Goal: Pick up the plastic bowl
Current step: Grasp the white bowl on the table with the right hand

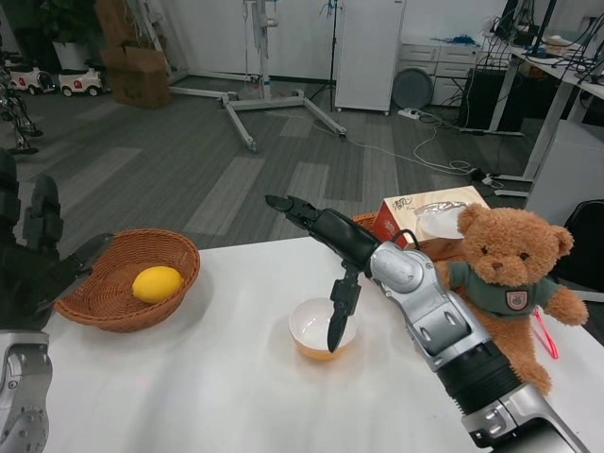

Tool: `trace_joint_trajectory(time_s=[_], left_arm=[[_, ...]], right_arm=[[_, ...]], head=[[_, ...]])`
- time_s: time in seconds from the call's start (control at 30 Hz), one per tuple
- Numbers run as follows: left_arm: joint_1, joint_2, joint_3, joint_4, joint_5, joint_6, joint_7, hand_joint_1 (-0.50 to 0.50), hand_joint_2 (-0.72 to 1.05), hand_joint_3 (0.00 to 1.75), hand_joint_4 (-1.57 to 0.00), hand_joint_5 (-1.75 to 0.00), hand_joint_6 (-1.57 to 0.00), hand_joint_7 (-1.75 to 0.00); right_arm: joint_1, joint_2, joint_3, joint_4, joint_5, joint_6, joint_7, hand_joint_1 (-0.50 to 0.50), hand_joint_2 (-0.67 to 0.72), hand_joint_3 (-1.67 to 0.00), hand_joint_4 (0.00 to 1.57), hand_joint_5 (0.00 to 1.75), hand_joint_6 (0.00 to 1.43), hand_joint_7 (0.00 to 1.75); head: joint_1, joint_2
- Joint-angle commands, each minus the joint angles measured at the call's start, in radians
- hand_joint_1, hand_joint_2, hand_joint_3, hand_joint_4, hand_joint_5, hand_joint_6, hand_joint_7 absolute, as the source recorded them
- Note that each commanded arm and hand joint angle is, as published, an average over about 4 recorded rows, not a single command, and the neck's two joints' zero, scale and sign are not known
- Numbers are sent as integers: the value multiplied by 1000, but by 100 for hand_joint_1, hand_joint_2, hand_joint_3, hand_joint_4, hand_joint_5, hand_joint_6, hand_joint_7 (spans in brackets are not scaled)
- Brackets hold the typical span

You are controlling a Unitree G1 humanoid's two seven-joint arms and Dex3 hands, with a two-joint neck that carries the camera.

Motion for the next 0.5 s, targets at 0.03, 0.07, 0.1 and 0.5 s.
trace_joint_trajectory(time_s=[0.03,0.07,0.1,0.5], left_arm=[[12,0,-7,11,1,-2,1,-50,60,0,0,0,0,0],[12,0,-8,12,2,-1,1,-50,60,0,0,0,0,0],[12,0,-11,14,4,2,-1,-50,60,0,0,0,0,0],[-26,10,-79,24,47,220,-172,-50,69,0,0,0,0,0]], right_arm=[[-22,-6,9,-1,-53,29,8,-29,22,0,0,0,0,0],[-22,-6,9,0,-59,31,8,-29,22,0,0,0,0,0],[-22,-6,10,3,-67,33,8,-29,22,0,0,0,0,0],[-46,-1,65,80,-263,45,0,-29,22,0,0,0,0,0]], head=[[-1,-3],[-2,-6],[-3,-8],[-31,-70]])
